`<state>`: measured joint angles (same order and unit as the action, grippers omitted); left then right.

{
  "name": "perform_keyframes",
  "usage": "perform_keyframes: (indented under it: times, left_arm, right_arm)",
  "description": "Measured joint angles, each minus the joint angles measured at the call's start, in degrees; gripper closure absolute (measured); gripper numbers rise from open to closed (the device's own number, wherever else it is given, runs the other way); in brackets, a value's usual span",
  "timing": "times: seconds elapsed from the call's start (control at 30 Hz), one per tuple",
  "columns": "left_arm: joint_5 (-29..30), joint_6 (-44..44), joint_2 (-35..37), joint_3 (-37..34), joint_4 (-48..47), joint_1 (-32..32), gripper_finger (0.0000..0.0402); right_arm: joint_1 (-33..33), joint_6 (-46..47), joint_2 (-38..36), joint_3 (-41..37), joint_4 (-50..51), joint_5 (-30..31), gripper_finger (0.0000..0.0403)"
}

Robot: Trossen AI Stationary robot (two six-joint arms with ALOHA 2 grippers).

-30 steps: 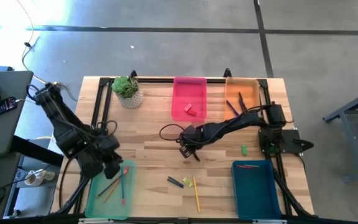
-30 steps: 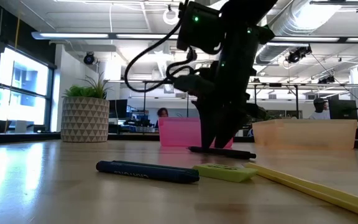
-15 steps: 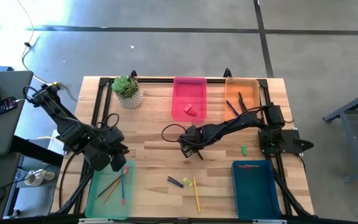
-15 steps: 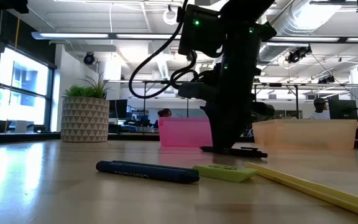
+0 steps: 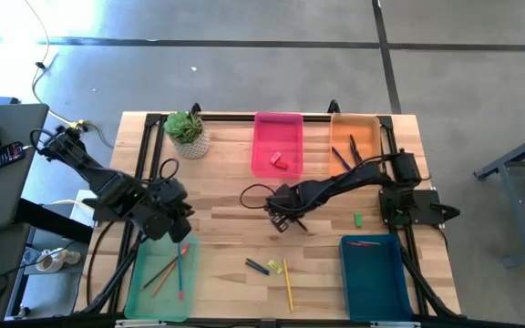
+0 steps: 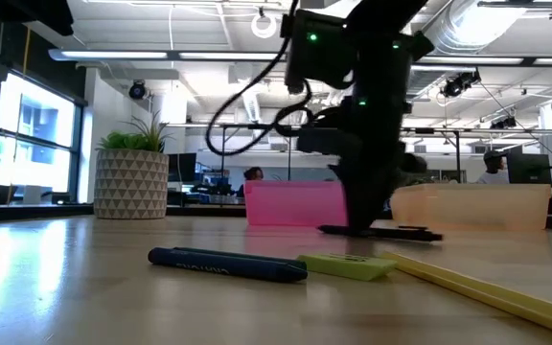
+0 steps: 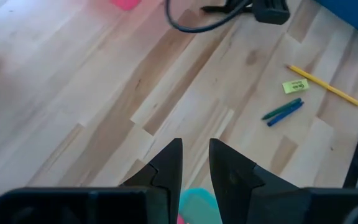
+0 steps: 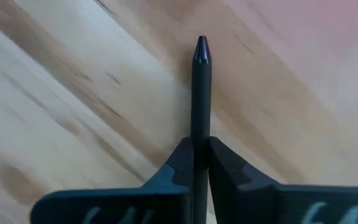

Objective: Sort crayons/erasers/pens/pencils in bins
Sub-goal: Put the black pen into the orange bin

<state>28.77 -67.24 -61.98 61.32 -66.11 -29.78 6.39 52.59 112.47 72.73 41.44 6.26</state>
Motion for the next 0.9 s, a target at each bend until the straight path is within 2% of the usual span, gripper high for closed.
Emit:
perform_keyframes:
  times: [0.23,0.4,0.67,0.9]
  left_arm:
    - [0.18,1.17,0.00,-0.04,0.10,2.85,0.0321]
    - [0.25,5.45,-0.57,-0.07,1.92,4.06,0.0291]
    - [6.77,13.23,-3.59,-0.07,11.01,6.30,0.0239]
    - [7.80,21.35,-7.73,-0.05,17.47,8.99,0.0237]
  right_arm:
    - [-0.43,-1.40,-5.33,0.05,6.52,4.41,0.0398]
    - [-1.97,-2.35,-9.94,0.13,9.50,7.92,0.0400]
    - [-6.69,-6.16,-18.10,0.15,15.45,16.78,0.0400]
    - [-12.23,-11.86,-25.36,0.17,17.65,26.76,0.0400]
